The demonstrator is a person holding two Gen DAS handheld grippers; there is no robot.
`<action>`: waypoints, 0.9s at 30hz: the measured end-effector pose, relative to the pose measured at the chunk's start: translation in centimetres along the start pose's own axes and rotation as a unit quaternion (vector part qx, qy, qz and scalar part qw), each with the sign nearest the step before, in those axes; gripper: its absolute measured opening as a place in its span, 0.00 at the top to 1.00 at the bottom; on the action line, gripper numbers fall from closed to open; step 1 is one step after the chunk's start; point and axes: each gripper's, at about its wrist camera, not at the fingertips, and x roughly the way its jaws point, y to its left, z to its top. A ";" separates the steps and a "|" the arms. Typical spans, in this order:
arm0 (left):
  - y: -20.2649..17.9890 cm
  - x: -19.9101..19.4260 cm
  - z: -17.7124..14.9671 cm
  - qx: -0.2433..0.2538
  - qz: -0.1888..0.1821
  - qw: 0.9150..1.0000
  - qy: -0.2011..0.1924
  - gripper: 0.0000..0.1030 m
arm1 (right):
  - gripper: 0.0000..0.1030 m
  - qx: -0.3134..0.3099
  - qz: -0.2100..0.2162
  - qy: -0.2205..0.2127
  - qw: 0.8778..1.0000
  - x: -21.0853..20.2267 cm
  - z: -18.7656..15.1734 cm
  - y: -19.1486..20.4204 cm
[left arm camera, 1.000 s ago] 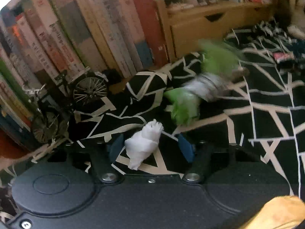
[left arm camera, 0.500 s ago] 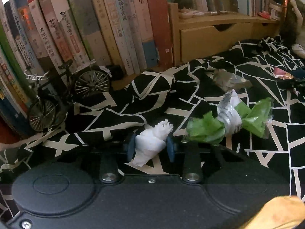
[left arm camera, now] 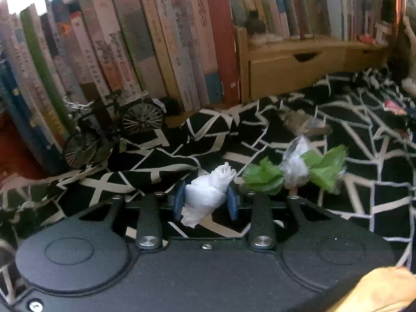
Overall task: Collect trash
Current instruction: 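Grasp the white tissue with the left gripper while the right gripper grasps the MARTI macaron packet, then lift and carry the tissue and macaron packet past the bed edge toward the floor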
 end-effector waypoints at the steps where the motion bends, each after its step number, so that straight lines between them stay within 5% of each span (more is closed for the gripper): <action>1: -0.1 -0.6 0.1 -0.009 -0.002 1.000 -0.004 0.69 | 0.55 0.005 0.000 -0.002 1.000 -0.4 0.1 0.0; 14: -1.9 -10.5 0.4 -0.042 0.021 0.999 -0.014 0.69 | 0.55 -0.005 0.001 -0.039 0.999 -8.3 0.6 2.2; 27: -1.4 -18.8 -4.3 -0.057 0.051 0.996 -0.052 0.69 | 0.55 0.000 0.012 -0.052 0.999 -16.3 -2.0 4.6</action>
